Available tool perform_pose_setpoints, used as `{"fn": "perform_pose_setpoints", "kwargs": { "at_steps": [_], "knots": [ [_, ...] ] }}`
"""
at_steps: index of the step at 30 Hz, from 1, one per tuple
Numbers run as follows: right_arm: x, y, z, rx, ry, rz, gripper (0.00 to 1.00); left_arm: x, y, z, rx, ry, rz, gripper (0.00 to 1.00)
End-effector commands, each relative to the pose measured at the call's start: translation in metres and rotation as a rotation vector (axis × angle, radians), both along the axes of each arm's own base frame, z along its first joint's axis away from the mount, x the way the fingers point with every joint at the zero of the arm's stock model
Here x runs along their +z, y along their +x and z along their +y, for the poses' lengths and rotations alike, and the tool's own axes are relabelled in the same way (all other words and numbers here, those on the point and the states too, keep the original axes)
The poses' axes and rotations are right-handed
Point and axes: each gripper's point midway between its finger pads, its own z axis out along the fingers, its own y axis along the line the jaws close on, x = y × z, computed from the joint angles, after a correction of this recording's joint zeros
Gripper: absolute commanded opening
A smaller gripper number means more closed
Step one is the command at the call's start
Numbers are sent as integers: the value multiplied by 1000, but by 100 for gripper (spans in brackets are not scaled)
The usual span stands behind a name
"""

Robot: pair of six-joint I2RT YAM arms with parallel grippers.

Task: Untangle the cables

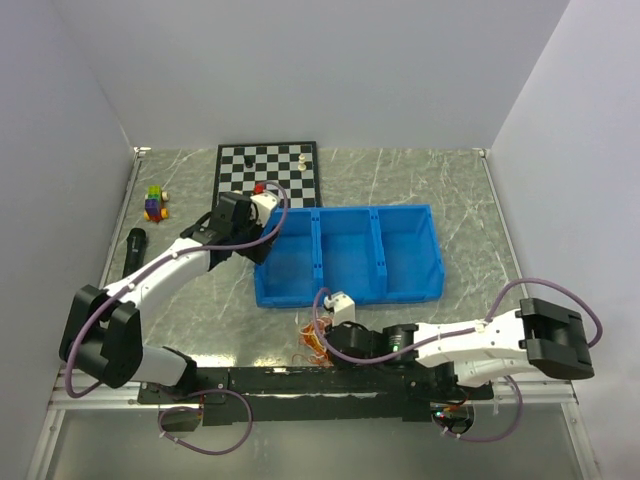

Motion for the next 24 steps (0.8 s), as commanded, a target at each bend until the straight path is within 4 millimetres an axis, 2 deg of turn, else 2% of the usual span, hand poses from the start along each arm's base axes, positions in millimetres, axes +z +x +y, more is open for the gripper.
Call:
{"fn": "perform_pose_setpoints", "kwargs": {
  "at_steps": [1,4,6,8,10,13,17,21,24],
  "knots": [
    [12,-5,-12,-40,-2,-8,12,31,26,17,98,7,-78,97],
    [26,-3,-20,-64,21,-27,24,48,23,19,95,-30,-73,97],
    [33,1,-28,-90,38,-47,37,59,17,17,85,-53,-84,97],
    [39,6,-33,-115,58,-69,49,63,12,17,80,-72,-88,97],
    [42,10,-35,-132,72,-88,55,66,3,11,60,-99,-63,97],
    [44,12,-29,-122,92,-104,57,68,-22,-11,-28,-146,-3,97],
    [36,12,-17,-94,77,-112,56,64,-62,-44,-193,-138,26,97],
    [32,15,-3,-72,67,-120,54,47,-97,-58,-332,-106,85,97],
    [29,21,0,-80,44,-132,52,36,-121,-66,-420,-106,137,97]
  ]
}}
